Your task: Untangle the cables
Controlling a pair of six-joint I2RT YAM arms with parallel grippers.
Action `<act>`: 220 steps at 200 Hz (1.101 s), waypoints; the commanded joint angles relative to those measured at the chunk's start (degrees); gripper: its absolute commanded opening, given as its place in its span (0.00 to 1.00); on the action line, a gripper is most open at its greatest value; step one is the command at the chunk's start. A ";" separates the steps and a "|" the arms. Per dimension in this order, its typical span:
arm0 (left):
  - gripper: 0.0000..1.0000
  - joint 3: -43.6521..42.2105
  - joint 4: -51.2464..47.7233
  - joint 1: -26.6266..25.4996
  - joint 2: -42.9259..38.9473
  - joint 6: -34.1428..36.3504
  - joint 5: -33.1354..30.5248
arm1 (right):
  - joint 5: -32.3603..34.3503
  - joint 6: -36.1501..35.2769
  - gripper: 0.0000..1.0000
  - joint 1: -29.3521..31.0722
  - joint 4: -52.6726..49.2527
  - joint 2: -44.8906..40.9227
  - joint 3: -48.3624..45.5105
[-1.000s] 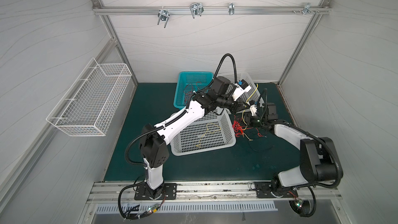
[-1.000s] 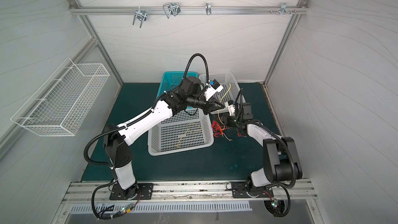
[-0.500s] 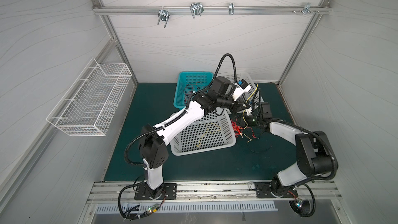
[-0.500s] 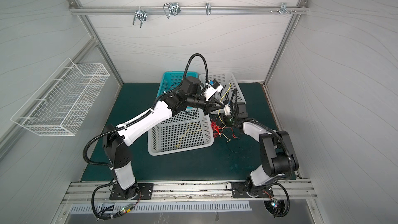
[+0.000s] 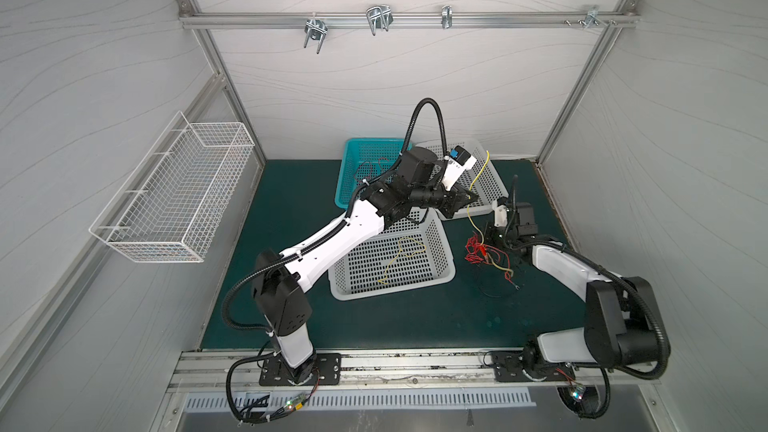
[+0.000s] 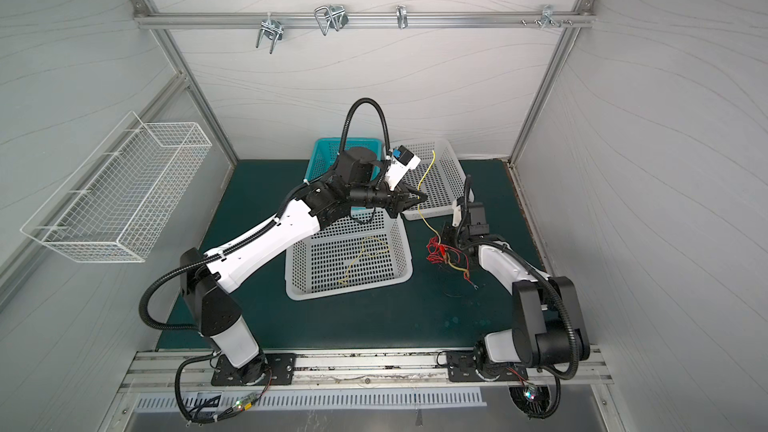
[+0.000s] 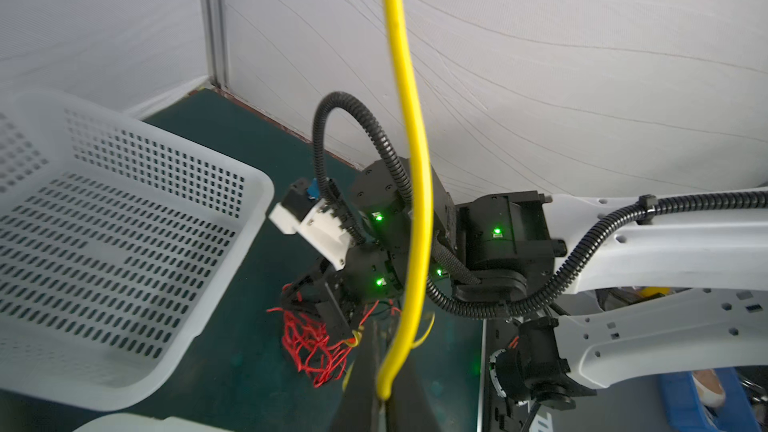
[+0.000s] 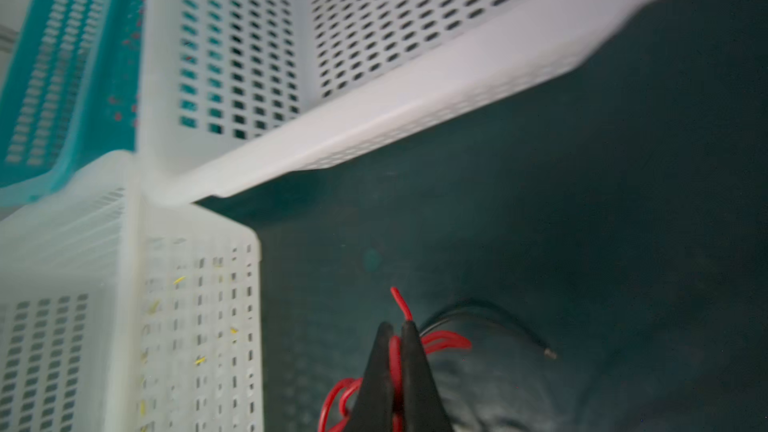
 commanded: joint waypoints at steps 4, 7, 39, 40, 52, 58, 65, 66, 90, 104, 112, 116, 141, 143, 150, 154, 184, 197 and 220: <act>0.00 -0.42 4.17 0.22 -7.51 1.18 -8.31 | 3.47 3.04 0.00 -3.67 -2.38 -1.46 -2.89; 0.00 -0.72 3.93 0.23 -8.10 1.37 -9.05 | 3.32 3.27 0.00 -3.91 -2.38 -1.56 -3.07; 0.00 -5.03 3.24 0.24 -15.29 3.35 -16.76 | 3.91 4.65 0.00 -5.95 -3.20 -2.14 -3.42; 0.00 -5.16 3.31 0.26 -15.52 3.40 -16.98 | 3.91 4.66 0.00 -5.98 -3.27 -2.13 -3.41; 0.00 -6.98 3.64 0.28 -18.19 3.85 -19.74 | 4.02 4.67 0.00 -6.52 -3.98 -1.90 -2.98; 0.00 -7.77 3.81 0.22 -19.43 4.09 -21.04 | 3.97 4.75 0.00 -6.82 -4.25 -1.77 -2.82; 0.00 -8.78 4.15 0.23 -21.02 4.33 -22.41 | 3.92 4.76 0.00 -7.12 -4.46 -1.68 -2.71; 0.00 -8.93 4.16 0.26 -21.20 4.33 -22.57 | 3.87 4.81 0.00 -7.13 -4.52 -1.68 -2.71; 0.00 -11.53 4.84 0.25 -25.26 5.05 -26.45 | 3.61 4.92 0.00 -7.75 -4.49 -1.50 -2.72; 0.00 -12.68 4.96 0.24 -27.15 5.62 -28.14 | 3.45 4.85 0.00 -7.96 -4.37 -1.56 -2.72; 0.00 -13.00 4.75 0.28 -28.05 5.90 -29.12 | 3.30 4.85 0.00 -7.98 -4.15 -1.74 -2.93; 0.00 -13.22 4.55 0.28 -28.35 6.02 -29.80 | 3.23 4.85 0.00 -7.94 -4.07 -1.77 -2.95; 0.00 -14.26 3.54 0.22 -30.54 7.47 -35.78 | 3.27 4.85 0.00 -8.12 -4.22 -1.77 -2.96; 0.00 -14.35 3.44 0.20 -30.75 7.55 -36.32 | 3.23 4.85 0.00 -8.19 -4.22 -1.83 -2.96; 0.00 -14.78 3.35 0.26 -31.36 8.07 -38.02 | 3.22 4.75 0.00 -8.21 -4.18 -1.94 -2.97; 0.00 -15.14 3.28 0.25 -31.60 8.40 -38.67 | 3.13 4.76 0.00 -8.21 -4.09 -2.03 -3.06; 0.00 -16.75 2.69 0.35 -32.59 9.86 -41.43 | 2.18 4.78 0.00 -8.21 -3.10 -2.84 -3.49; 0.00 -16.74 1.75 0.46 -31.96 9.67 -42.28 | 1.67 4.89 0.00 -8.21 -3.08 -3.01 -3.47; 0.00 -16.68 0.37 0.44 -30.82 9.12 -42.86 | 1.11 5.05 0.00 -8.22 -3.08 -3.19 -3.06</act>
